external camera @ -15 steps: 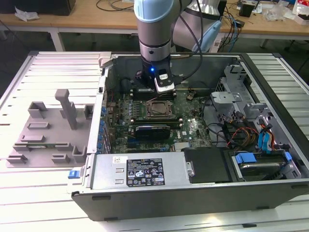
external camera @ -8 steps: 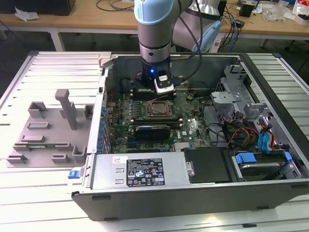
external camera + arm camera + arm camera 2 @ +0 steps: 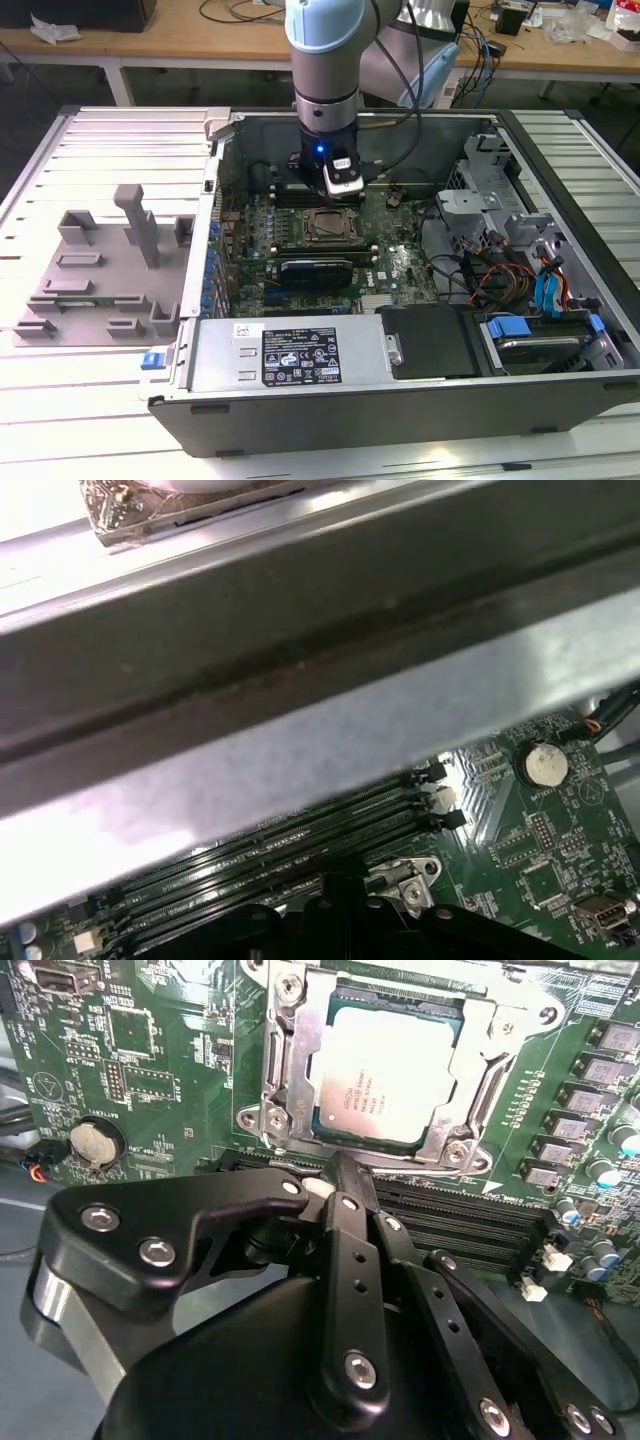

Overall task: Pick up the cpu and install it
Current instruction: 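Install the first cpu locking lever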

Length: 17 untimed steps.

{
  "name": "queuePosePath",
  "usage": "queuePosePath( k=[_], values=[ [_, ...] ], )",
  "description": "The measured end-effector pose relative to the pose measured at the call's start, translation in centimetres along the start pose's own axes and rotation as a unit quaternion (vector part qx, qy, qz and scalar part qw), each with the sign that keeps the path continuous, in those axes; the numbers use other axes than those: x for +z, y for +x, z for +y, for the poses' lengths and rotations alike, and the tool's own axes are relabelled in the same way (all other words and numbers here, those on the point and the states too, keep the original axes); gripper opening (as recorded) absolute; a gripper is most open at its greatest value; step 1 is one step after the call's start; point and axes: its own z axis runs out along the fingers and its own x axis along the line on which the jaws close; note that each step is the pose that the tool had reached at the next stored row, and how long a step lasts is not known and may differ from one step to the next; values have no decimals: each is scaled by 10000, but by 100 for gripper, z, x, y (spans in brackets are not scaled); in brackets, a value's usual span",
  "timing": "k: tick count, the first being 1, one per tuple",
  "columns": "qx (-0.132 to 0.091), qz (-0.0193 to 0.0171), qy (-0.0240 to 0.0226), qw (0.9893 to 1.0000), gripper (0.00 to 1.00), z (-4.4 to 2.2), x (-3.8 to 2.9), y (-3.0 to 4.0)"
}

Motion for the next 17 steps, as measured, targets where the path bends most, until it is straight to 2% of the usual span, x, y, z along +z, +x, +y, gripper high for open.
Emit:
queuePosePath(
  k=[3,7,14,17],
  values=[
    [43,-23,45,10000,11,40,5,16],
    [55,-26,48,10000,11,51,7,20],
    [58,-30,-2,10000,11,51,7,21],
    [58,-34,-3,10000,11,50,7,23]
  ],
)
